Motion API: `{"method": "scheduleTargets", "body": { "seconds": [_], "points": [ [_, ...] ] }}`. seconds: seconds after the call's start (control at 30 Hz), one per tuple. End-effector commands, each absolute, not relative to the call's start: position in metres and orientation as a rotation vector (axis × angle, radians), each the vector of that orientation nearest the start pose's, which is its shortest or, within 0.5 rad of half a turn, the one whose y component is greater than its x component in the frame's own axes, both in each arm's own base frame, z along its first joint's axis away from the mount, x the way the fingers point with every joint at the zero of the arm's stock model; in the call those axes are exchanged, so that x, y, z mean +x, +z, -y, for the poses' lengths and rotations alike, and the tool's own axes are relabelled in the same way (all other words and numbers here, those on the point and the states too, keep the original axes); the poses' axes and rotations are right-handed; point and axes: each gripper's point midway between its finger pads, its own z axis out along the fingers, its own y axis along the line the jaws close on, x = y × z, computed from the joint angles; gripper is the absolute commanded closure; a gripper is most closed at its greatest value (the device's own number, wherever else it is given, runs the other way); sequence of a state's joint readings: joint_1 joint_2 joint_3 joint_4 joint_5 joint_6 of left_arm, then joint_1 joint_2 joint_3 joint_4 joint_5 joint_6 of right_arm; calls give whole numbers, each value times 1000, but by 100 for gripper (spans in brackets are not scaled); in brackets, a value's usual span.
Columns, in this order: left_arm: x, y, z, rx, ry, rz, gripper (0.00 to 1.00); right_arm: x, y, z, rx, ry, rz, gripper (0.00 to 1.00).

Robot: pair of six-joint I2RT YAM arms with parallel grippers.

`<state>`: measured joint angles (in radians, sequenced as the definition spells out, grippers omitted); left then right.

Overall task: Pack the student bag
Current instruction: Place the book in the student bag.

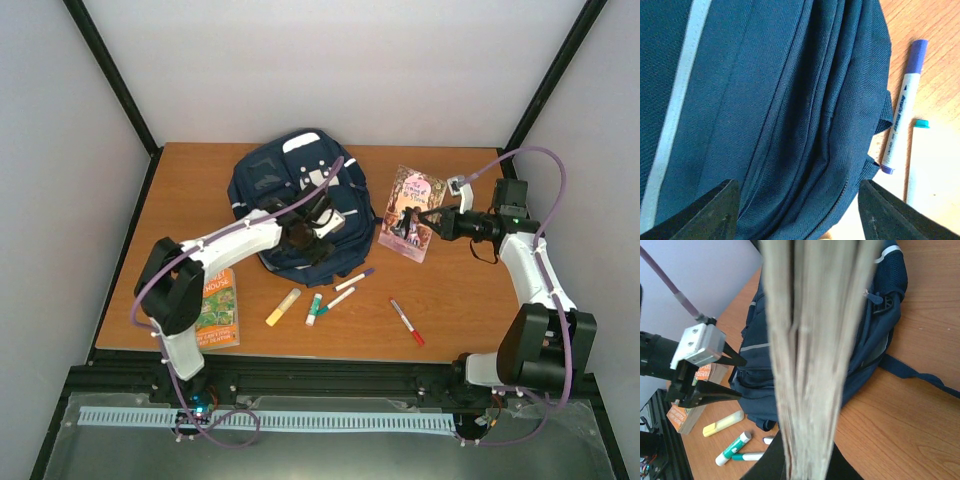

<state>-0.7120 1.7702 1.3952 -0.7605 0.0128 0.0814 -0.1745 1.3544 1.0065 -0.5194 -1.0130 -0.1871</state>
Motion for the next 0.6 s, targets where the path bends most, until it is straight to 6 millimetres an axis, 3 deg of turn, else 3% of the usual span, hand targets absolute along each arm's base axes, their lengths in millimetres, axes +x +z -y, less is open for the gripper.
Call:
{"method": "scheduleTargets", "body": {
  "seconds": [0.0,0.37,0.57],
  "points": [
    [327,115,283,1124,-146,-2501,37,341,220,-89,-465,1027,-2065,97],
    [336,95,291,1141,-118,-2541,49,342,213,-89,-457,1047,-2082,97],
    [313,94,312,1242,-278,-2526,45,342,213,-88,-451,1042,-2087,97]
  ]
}}
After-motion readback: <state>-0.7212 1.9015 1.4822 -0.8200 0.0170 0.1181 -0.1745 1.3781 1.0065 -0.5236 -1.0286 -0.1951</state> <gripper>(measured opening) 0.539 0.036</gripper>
